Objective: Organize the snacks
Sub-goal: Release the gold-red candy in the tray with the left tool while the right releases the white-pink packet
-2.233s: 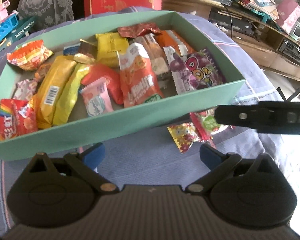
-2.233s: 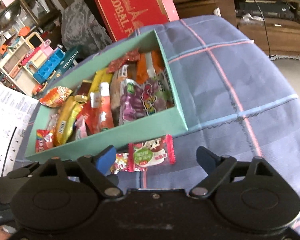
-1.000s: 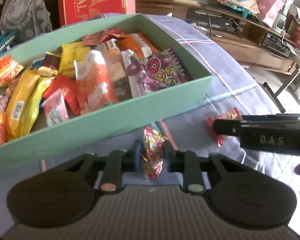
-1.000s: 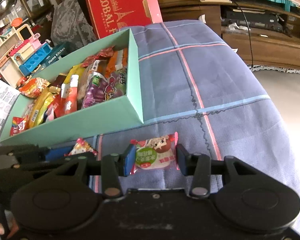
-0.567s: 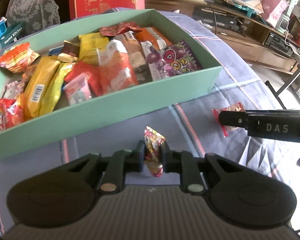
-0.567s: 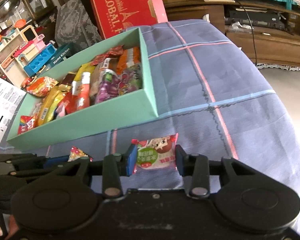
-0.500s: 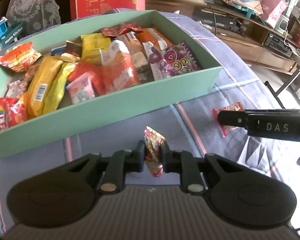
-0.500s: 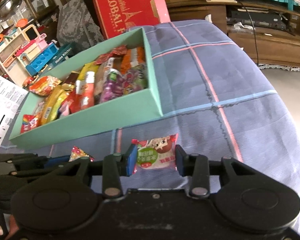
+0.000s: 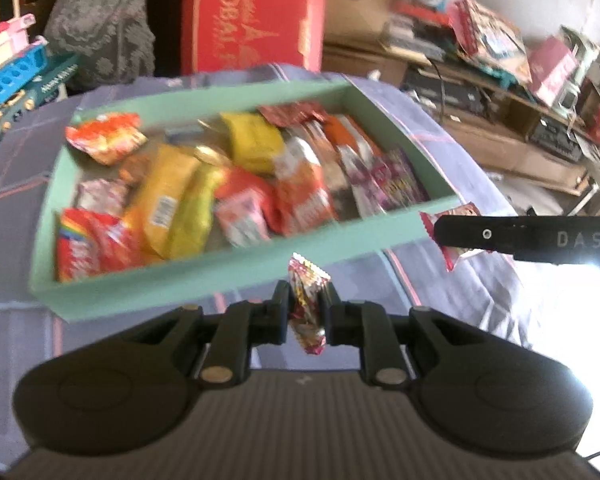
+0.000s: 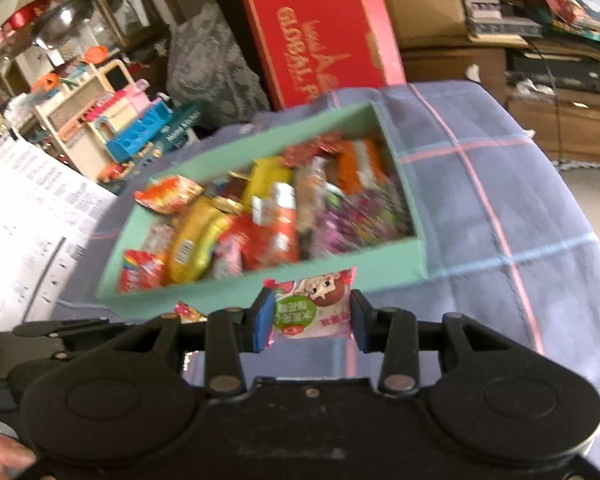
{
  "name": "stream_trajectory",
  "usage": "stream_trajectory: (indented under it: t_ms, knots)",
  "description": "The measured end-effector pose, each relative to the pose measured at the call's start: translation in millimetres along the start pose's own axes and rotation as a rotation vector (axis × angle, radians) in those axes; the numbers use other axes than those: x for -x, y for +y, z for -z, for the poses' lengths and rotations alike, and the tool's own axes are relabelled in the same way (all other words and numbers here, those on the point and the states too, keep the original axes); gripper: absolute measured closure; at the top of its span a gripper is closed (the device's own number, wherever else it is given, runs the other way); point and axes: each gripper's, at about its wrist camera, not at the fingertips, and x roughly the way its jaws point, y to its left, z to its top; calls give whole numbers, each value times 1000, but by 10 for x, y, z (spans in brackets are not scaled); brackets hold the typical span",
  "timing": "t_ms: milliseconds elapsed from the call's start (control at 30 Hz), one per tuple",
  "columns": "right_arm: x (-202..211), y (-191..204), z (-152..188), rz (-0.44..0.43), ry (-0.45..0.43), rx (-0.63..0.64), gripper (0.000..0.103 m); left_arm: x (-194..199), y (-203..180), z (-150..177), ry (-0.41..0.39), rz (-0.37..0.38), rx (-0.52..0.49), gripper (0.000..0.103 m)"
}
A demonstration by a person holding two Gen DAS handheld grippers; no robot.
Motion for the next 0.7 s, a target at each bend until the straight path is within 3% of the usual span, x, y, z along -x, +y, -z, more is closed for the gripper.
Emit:
stream_trajectory:
  t_ms: [267,567,633,667,700]
  knots:
    - [-245,453,-442,-74,-11,12,64,106,483,-464,-76,-72,38,87]
    - [-690,621,-599,-104,55,-18,63,-180,762,-655,-29,-75,76,87]
    - [-749,621,-599,-109,68,-25,55,-260,742,-636,-14,-63,69,86]
    - [-765,610,-596,-106,73,-35,50,-292,725,-618,-7,-63,66,78]
    - [-778,597,-596,-103,77,-42,36,-327,707,-607,0,-65,61,54]
